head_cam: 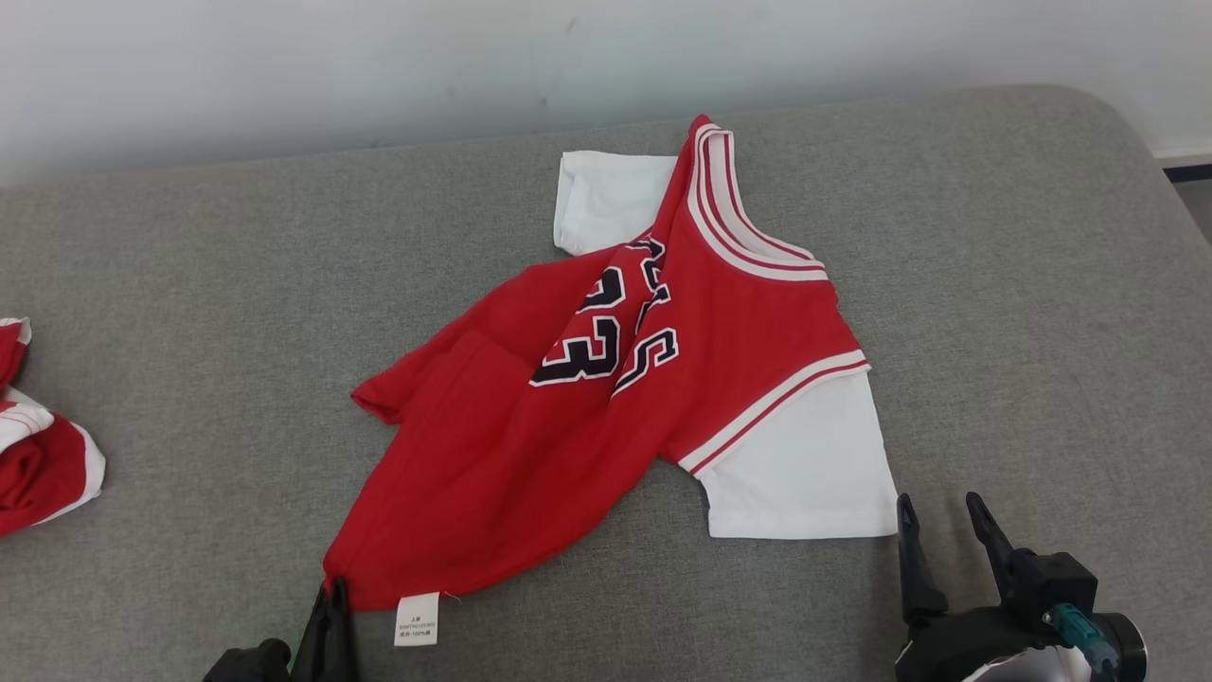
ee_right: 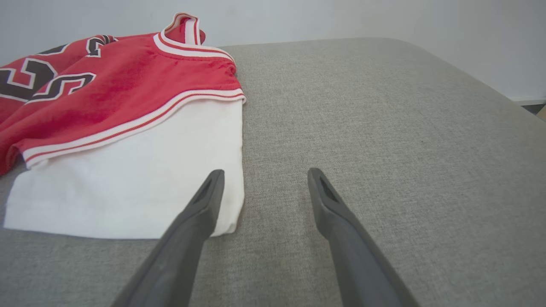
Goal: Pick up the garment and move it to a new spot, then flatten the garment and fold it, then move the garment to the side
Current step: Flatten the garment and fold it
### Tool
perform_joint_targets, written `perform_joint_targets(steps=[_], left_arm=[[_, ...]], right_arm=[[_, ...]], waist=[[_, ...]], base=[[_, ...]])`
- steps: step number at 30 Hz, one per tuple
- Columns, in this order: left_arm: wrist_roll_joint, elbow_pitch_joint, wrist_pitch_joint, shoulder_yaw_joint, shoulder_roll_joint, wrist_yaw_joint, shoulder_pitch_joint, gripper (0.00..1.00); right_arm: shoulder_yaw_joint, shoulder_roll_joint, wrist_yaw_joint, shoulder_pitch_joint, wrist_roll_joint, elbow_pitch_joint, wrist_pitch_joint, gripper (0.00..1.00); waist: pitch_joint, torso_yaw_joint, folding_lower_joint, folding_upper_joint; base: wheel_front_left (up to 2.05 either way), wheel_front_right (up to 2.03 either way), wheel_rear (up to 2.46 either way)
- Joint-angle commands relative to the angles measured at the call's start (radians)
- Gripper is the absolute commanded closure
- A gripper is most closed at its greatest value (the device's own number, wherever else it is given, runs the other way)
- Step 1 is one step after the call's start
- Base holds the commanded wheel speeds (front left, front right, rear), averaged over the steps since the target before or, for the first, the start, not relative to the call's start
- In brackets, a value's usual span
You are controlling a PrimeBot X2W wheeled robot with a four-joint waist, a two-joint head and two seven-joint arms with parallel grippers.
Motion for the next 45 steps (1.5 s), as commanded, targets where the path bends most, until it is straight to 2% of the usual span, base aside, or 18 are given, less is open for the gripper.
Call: perform_joint_targets(steps=[1, 13, 14, 15, 16, 17, 23, 27, 32, 37, 43, 45], left_arm=[[-0.006, 0.013, 0.004, 0.000, 0.000, -0.001, -0.002, 1.00], [0.023, -0.006, 0.004, 0.004, 0.001, -0.009, 0.001, 1.00], [0.025, -0.008, 0.004, 0.006, 0.002, -0.011, 0.000, 1.00], [0.027, -0.010, 0.004, 0.007, 0.002, -0.013, 0.000, 1.00], [0.028, -0.012, 0.004, 0.007, 0.002, -0.014, 0.000, 1.00], [0.027, -0.013, 0.004, 0.009, 0.002, -0.013, -0.002, 1.00], [0.030, -0.052, 0.003, 0.010, 0.001, -0.024, 0.008, 1.00], [0.042, -0.115, 0.001, 0.019, 0.001, -0.052, 0.021, 1.00], [0.102, -0.214, 0.001, 0.055, 0.009, -0.089, -0.029, 1.00], [0.162, -0.274, 0.001, 0.054, 0.101, -0.112, -0.174, 1.00], [0.189, -0.295, 0.001, 0.033, 0.244, -0.116, -0.415, 1.00], [0.188, -0.290, 0.001, 0.026, 0.265, -0.116, -0.456, 1.00]], right_arm=[[0.000, -0.003, -0.003, -0.004, -0.005, -0.003, 0.000, 0.00], [0.021, 0.001, -0.003, -0.014, 0.008, 0.093, 0.000, 0.00], [0.026, 0.001, -0.003, -0.016, 0.012, 0.103, 0.000, 0.32], [0.030, 0.000, -0.003, -0.018, 0.011, 0.112, 0.000, 0.56], [0.037, -0.003, -0.003, -0.019, 0.008, 0.122, 0.000, 0.89], [0.042, -0.004, -0.003, -0.022, 0.012, 0.131, 0.000, 1.00], [0.047, -0.022, -0.003, -0.031, 0.055, 0.105, 0.000, 1.00], [0.052, -0.020, -0.003, -0.027, 0.096, 0.009, 0.000, 1.00], [0.070, -0.054, -0.003, -0.071, 0.137, -0.142, -0.001, 1.00], [0.092, -0.122, -0.003, -0.196, 0.176, -0.234, 0.000, 1.00], [0.132, -0.216, -0.003, -0.409, 0.198, -0.257, 0.000, 1.00], [0.142, -0.232, -0.003, -0.444, 0.192, -0.258, 0.000, 1.00]], waist=[[0.001, 0.001, -0.0001, -0.0001], [0.009, 0.030, -0.0001, -0.0001], [0.010, 0.032, -0.0001, -0.0001], [0.012, 0.033, -0.0001, -0.0001], [0.013, 0.035, -0.0001, -0.0001], [0.013, 0.036, -0.0001, -0.0001], [-0.016, 0.045, -0.0001, -0.0001], [-0.071, 0.044, -0.0001, -0.0001], [-0.160, 0.042, -0.0001, -0.0001], [-0.211, 0.039, -0.0001, -0.0001], [-0.259, 0.040, -0.0001, -0.0001], [-0.264, 0.041, -0.0001, -0.0001]], base=[[0.00, 0.00, 0.00], [0.00, 0.00, 0.00], [0.00, 0.00, 0.00], [0.00, 0.00, 0.00], [0.00, 0.00, 0.00], [0.00, 0.00, 0.00], [0.00, 0.00, 0.00], [0.00, 0.00, 0.00], [0.00, 0.00, 0.00], [0.00, 0.00, 0.00], [0.00, 0.00, 0.00], [0.00, 0.00, 0.00]])
